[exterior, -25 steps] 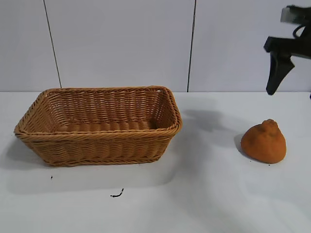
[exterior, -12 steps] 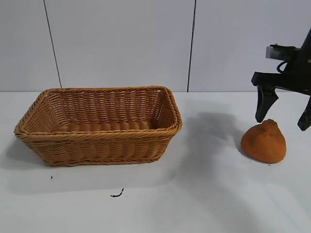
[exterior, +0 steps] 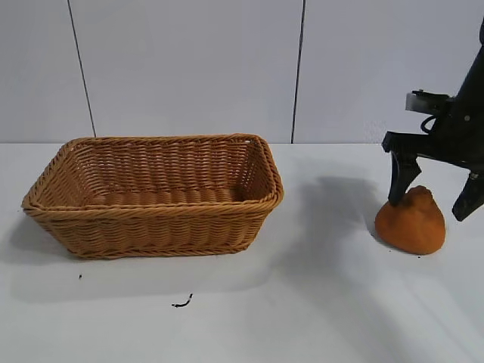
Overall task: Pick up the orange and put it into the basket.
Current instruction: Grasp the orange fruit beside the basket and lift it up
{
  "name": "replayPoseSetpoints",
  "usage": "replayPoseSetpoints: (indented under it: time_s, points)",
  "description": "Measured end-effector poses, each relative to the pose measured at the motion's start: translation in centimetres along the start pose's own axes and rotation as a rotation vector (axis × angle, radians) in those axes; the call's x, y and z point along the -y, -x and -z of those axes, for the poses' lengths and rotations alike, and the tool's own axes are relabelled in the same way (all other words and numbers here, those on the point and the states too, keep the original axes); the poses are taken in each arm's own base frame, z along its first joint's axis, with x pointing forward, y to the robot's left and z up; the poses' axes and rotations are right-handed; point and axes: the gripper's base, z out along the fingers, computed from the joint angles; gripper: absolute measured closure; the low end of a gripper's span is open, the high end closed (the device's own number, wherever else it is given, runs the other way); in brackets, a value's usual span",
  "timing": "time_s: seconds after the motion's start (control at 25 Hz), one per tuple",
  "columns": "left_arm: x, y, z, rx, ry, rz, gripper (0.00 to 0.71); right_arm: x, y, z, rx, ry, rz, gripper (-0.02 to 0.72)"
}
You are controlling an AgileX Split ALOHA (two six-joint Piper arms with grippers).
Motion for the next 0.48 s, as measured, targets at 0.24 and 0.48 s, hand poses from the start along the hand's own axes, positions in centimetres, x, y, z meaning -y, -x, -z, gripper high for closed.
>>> replayPoseSetpoints:
  time_s: [0.24, 0.48]
  points:
    - [0.0, 0.0, 0.0, 0.000, 0.000, 0.000, 0.044, -0.1, 0.1, -0.1, -0.011, 0.008, -0.006, 0.519]
    - [0.0, 0.0, 0.0, 0.000, 0.000, 0.000, 0.044, -0.7, 1.2, 2.5, -0.013, 0.022, 0.009, 0.649]
